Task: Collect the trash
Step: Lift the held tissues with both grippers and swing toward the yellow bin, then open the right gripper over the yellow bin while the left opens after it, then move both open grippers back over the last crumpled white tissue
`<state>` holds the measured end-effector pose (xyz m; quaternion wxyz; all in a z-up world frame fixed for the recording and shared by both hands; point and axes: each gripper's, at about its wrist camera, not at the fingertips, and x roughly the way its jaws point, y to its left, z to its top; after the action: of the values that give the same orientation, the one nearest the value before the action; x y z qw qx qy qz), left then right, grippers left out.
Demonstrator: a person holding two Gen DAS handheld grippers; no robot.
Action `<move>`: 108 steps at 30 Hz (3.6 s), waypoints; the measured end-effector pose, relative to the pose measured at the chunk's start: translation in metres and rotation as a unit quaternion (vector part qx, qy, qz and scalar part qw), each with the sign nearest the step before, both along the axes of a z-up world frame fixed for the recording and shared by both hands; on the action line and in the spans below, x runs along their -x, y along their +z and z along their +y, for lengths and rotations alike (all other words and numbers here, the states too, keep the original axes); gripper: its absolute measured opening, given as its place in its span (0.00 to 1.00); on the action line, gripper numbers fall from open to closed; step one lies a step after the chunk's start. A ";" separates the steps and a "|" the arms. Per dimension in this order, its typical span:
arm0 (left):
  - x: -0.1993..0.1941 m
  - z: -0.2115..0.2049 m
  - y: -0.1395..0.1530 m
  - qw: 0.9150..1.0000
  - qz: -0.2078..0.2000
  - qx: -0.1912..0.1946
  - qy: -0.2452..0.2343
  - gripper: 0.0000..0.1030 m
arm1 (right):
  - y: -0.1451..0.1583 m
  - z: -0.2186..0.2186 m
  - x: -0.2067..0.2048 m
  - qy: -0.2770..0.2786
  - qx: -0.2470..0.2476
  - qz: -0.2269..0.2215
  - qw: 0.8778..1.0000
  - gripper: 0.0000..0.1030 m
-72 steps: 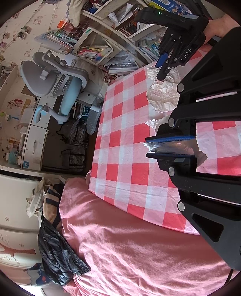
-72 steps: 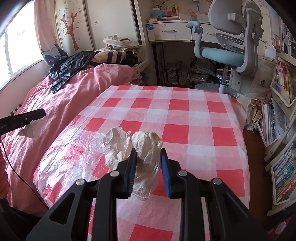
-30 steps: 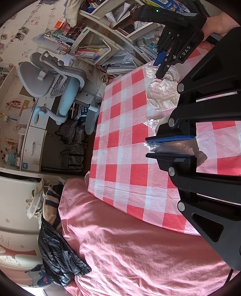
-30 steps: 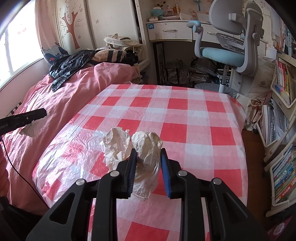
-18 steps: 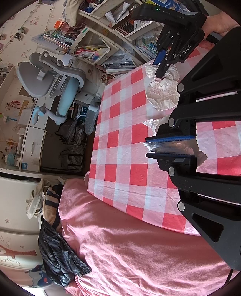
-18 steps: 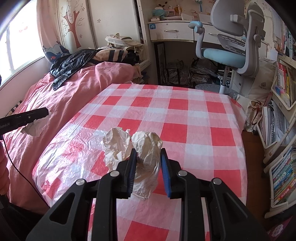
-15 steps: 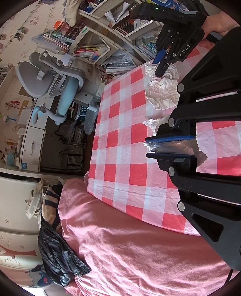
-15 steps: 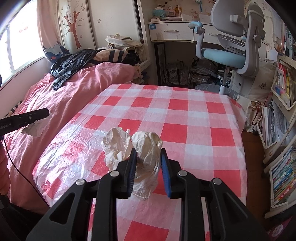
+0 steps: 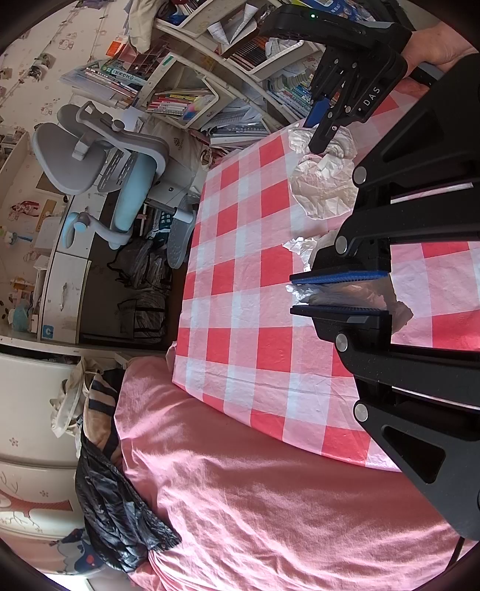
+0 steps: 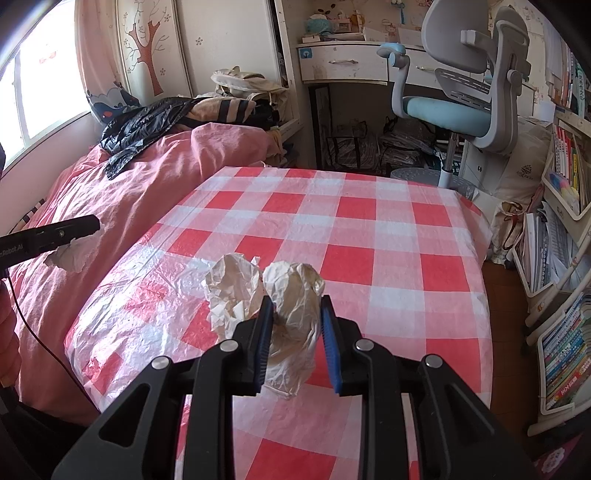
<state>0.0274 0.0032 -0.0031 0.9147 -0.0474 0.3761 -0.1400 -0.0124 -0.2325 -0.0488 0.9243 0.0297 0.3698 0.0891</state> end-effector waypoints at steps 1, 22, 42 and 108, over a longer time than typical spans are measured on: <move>-0.001 0.000 0.001 1.000 0.000 0.000 0.000 0.09 | 0.000 0.000 0.000 0.000 0.000 0.000 1.000 0.27; 0.018 0.042 -0.019 0.996 0.047 0.082 -0.001 0.09 | 0.022 0.018 0.078 0.062 -0.051 -0.027 0.996 0.27; 0.109 0.038 -0.040 0.996 0.067 0.050 -0.024 0.09 | 0.031 0.047 0.124 0.138 -0.005 0.012 0.990 0.71; 0.044 0.037 -0.007 0.993 0.018 -0.025 0.111 0.93 | 0.006 0.003 0.031 -0.017 -0.046 0.009 0.999 0.79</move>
<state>-0.0169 0.0397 -0.0105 0.9185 -0.0688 0.3884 -0.0273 -0.0433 -0.2290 -0.0425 0.9200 0.0791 0.3733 0.0896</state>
